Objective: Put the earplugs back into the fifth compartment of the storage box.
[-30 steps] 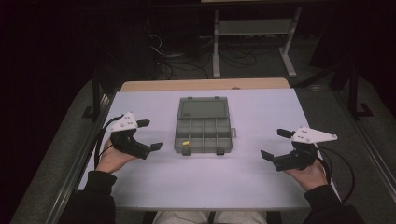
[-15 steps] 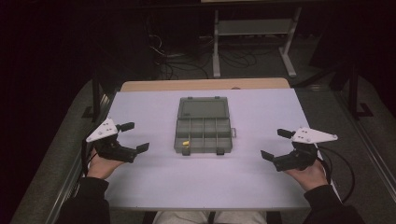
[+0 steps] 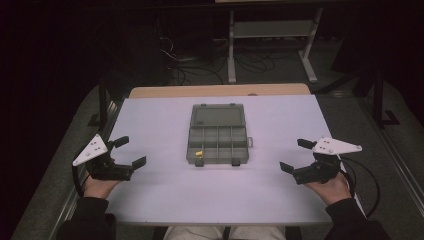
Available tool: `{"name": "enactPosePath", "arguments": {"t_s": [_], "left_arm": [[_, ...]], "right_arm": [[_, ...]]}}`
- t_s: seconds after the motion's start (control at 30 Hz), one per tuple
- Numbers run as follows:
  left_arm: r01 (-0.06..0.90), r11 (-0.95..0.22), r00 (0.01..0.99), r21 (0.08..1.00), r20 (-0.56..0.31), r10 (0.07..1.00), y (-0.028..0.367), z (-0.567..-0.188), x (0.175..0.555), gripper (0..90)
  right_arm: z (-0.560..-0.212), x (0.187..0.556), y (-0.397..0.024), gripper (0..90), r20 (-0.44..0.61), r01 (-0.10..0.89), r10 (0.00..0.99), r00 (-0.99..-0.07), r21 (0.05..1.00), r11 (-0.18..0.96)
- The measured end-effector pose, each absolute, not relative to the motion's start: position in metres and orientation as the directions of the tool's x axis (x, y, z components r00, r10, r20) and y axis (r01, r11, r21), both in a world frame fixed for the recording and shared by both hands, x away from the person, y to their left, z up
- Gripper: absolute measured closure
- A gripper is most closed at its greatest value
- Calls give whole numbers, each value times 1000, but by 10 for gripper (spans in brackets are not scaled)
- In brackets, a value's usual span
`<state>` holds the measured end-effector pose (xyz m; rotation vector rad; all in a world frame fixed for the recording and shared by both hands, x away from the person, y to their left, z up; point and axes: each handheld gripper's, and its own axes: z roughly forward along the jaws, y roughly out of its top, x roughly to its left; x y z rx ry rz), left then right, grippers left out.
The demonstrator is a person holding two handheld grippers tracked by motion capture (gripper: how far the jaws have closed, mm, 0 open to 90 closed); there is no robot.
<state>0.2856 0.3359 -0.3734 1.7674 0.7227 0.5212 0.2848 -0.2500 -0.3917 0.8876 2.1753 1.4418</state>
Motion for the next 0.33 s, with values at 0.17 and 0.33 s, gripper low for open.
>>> {"name": "enactPosePath", "arguments": {"t_s": [0.17, 0.33], "left_arm": [[210, -207, 712, 956, -4, 702, 340, -377, 277, 22], [209, -214, 708, 954, 3, 706, 342, -378, 275, 22]], "right_arm": [[-392, 283, -250, 0, 30, 296, 686, -727, 915, 273], [-393, 283, -250, 0, 28, 296, 687, -727, 915, 276]]}}
